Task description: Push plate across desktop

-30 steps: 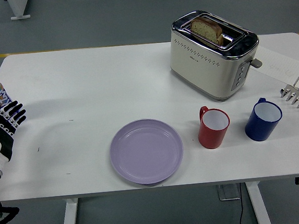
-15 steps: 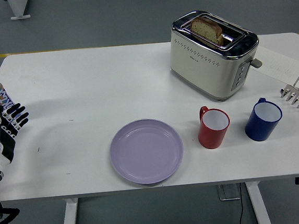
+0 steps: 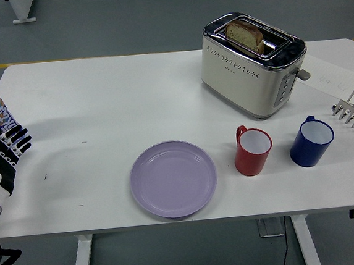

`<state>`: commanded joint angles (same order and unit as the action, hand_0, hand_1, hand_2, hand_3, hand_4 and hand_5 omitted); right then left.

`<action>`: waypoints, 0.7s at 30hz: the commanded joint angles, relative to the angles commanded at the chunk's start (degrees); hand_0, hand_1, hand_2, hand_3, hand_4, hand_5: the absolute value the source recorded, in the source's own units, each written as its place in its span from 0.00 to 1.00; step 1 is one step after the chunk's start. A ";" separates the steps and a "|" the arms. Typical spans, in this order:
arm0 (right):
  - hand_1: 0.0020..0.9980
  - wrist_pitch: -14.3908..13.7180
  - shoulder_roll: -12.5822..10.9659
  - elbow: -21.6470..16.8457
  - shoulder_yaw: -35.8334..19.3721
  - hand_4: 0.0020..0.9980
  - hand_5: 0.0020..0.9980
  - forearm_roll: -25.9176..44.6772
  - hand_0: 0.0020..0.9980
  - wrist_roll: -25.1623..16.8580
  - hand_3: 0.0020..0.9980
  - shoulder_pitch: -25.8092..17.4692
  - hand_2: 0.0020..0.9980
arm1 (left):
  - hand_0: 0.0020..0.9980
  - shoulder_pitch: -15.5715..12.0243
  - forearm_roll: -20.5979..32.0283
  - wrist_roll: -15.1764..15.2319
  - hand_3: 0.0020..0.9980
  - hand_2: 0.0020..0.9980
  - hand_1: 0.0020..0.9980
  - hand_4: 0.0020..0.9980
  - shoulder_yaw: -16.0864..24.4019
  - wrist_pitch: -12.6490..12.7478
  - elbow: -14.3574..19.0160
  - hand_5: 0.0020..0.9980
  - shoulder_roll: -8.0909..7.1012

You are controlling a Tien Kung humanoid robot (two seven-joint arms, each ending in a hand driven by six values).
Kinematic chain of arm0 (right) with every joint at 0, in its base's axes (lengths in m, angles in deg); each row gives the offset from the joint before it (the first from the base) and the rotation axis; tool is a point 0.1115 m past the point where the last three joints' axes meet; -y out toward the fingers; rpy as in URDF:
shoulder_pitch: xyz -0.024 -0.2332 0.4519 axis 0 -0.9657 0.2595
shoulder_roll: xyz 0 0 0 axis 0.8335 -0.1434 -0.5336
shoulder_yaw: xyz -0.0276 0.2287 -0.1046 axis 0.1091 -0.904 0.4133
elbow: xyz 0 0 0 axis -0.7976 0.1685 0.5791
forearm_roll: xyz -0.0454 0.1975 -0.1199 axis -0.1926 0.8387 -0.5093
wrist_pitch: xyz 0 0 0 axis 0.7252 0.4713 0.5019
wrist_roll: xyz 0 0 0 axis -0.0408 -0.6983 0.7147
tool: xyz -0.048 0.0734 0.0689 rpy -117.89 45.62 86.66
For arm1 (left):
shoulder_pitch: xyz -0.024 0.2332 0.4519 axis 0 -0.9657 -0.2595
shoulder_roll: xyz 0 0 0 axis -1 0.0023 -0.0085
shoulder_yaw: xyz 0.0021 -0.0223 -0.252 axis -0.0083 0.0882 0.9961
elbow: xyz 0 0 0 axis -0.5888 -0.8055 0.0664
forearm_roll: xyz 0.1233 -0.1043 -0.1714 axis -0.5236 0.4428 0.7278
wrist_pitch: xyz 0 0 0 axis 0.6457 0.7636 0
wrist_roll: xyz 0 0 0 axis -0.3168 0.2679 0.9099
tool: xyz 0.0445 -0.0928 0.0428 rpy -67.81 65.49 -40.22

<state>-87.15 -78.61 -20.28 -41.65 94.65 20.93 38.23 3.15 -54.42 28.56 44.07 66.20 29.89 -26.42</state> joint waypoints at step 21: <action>0.48 0.28 0.00 0.13 -0.12 0.40 0.59 -0.52 0.57 0.03 0.63 0.83 0.62 | 0.80 0.74 0.00 0.02 0.70 0.75 0.76 0.58 0.72 0.06 0.03 1.00 0.04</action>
<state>-86.87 -78.61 -20.15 -41.77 94.13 20.96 39.06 3.89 -54.41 28.58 44.80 66.27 29.92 -26.38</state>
